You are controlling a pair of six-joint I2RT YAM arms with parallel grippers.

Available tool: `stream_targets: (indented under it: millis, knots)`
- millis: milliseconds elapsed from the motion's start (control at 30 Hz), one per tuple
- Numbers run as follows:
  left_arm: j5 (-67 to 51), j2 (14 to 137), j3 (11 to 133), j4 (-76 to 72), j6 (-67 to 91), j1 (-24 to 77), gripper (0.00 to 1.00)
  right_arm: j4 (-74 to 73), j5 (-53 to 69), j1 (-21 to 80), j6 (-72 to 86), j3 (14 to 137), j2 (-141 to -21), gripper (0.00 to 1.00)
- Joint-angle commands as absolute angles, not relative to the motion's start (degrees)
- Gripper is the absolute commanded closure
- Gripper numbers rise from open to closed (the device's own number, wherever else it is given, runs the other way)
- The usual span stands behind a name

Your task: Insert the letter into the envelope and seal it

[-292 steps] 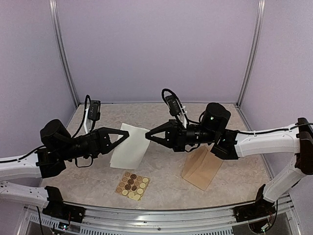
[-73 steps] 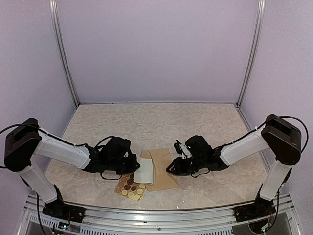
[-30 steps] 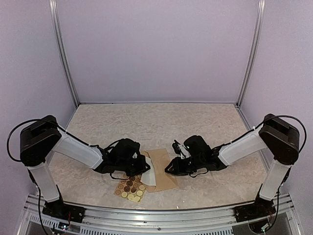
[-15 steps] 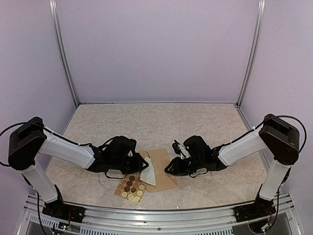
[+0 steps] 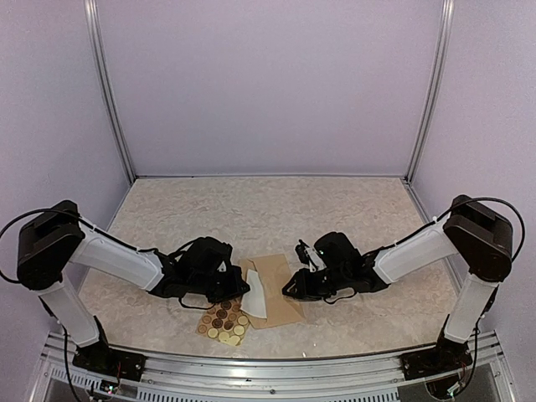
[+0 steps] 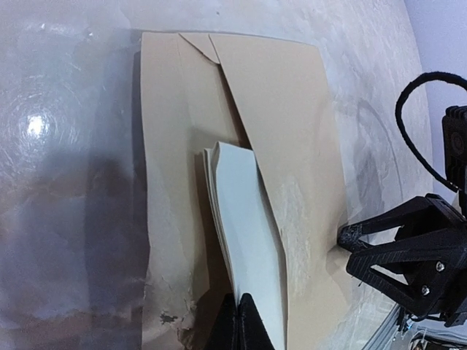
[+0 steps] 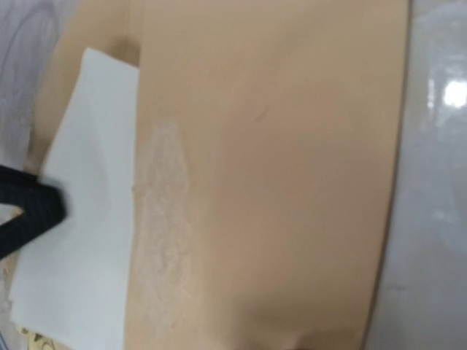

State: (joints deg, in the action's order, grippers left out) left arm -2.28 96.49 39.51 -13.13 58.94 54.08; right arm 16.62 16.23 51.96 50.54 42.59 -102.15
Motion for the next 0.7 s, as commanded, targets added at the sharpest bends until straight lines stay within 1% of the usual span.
stream_targets:
  millis: [0, 333, 433, 667]
  knots:
    - [-2.1, 97.47, 38.85, -14.57, 58.62, 54.19, 1.0, 10.3, 15.23, 52.91, 51.33, 40.86, -101.59, 0.73]
    - [-1.67, 97.23, 38.94, -14.15, 57.98, 54.22, 1.0, 3.66, 9.62, 52.47, 50.85, 39.07, -93.51, 0.65]
    - [-1.59, 97.21, 38.87, -14.23, 58.03, 54.23, 1.0, 4.82, 10.87, 52.47, 51.23, 38.11, -93.71, 0.65]
    - [-0.91, 97.38, 39.02, -14.95, 58.44, 54.23, 1.0, 8.69, 17.17, 52.6, 51.75, 38.55, -97.68, 0.67]
